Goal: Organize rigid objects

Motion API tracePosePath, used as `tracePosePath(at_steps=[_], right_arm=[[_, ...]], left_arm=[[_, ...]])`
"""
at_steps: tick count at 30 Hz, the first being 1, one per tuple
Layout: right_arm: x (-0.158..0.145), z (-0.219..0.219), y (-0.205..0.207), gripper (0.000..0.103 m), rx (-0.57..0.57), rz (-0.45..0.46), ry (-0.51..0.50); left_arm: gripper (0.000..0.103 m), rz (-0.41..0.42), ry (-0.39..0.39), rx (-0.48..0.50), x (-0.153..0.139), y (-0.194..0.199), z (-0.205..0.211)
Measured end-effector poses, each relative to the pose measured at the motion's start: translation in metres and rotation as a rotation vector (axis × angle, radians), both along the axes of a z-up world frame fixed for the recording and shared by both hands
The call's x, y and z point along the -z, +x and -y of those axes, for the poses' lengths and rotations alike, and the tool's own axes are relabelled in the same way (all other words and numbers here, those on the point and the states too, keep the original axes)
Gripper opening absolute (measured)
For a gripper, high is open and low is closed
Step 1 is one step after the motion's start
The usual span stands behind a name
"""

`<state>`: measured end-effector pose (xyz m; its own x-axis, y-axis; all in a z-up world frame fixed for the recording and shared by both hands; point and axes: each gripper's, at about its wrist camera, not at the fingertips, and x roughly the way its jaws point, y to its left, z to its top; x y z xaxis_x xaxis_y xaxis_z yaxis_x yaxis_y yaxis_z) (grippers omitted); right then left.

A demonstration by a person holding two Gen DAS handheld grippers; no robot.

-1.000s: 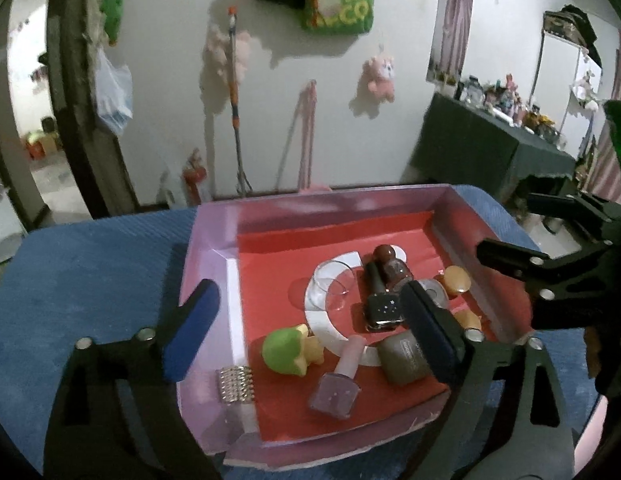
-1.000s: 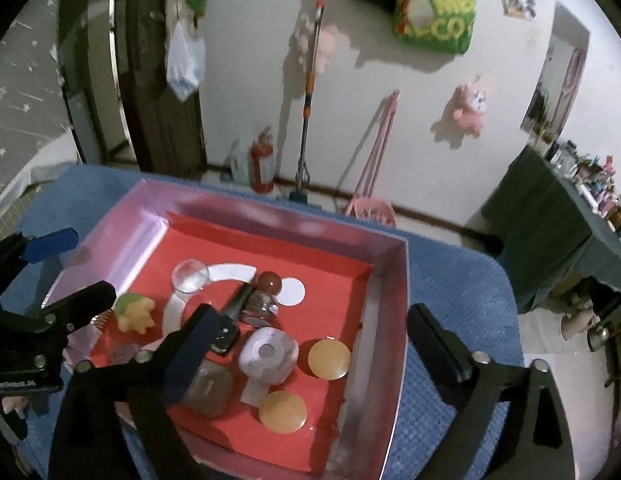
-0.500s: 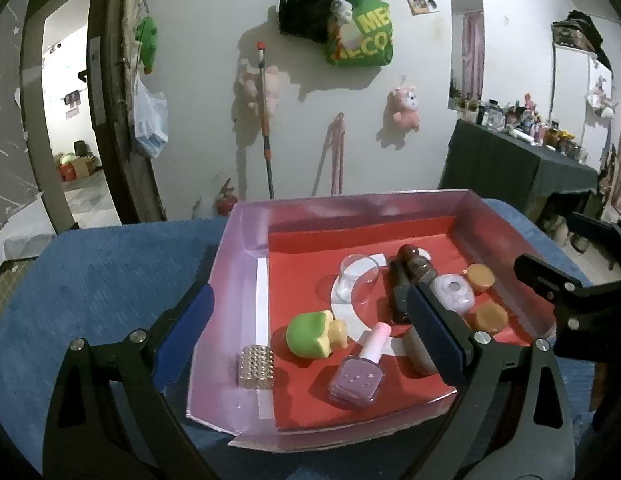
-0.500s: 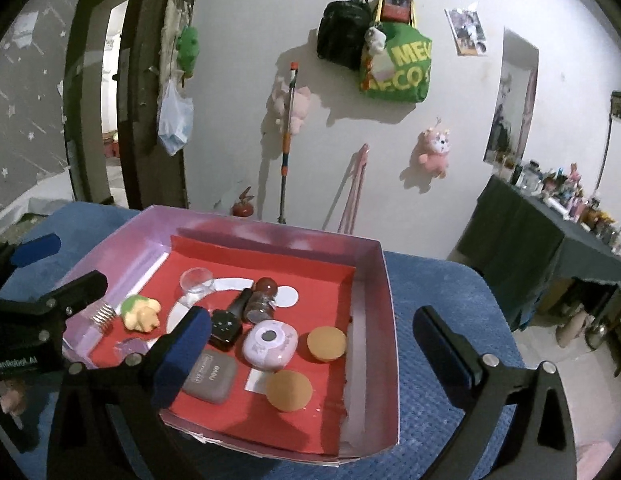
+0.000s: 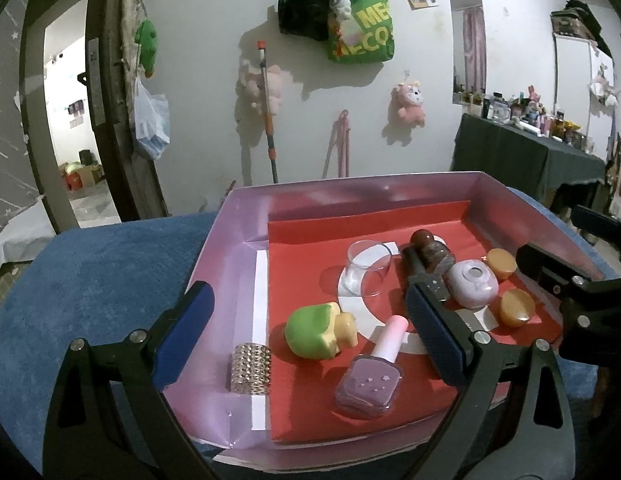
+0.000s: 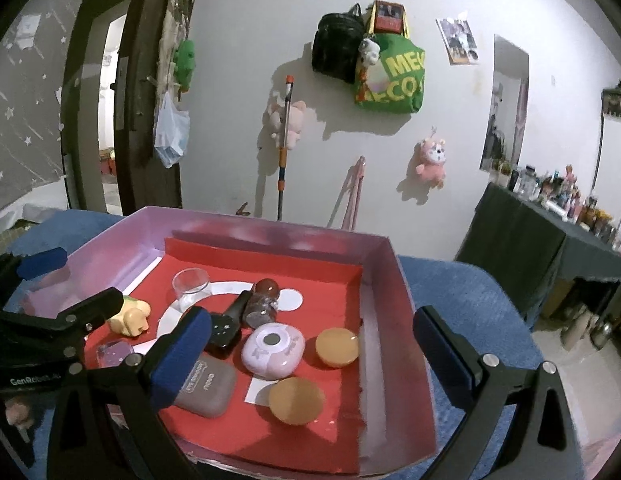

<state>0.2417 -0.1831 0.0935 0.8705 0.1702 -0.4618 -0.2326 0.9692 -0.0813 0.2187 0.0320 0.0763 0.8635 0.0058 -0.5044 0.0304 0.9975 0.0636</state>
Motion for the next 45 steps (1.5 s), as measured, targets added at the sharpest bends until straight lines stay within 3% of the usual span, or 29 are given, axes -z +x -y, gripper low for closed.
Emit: tracePosePath(at_steps=[26,45], right_arm=[[0.017,0.005,0.011,0.103,0.046,-0.073,0.011],[0.017,0.005,0.012,0.103,0.039,-0.074,-0.006]], left_arm=[[0.098,-0.029,-0.037,-0.022,0.003,0.006,-0.008],[0.098,-0.046,-0.033,-0.02,0.005,0.007,-0.007]])
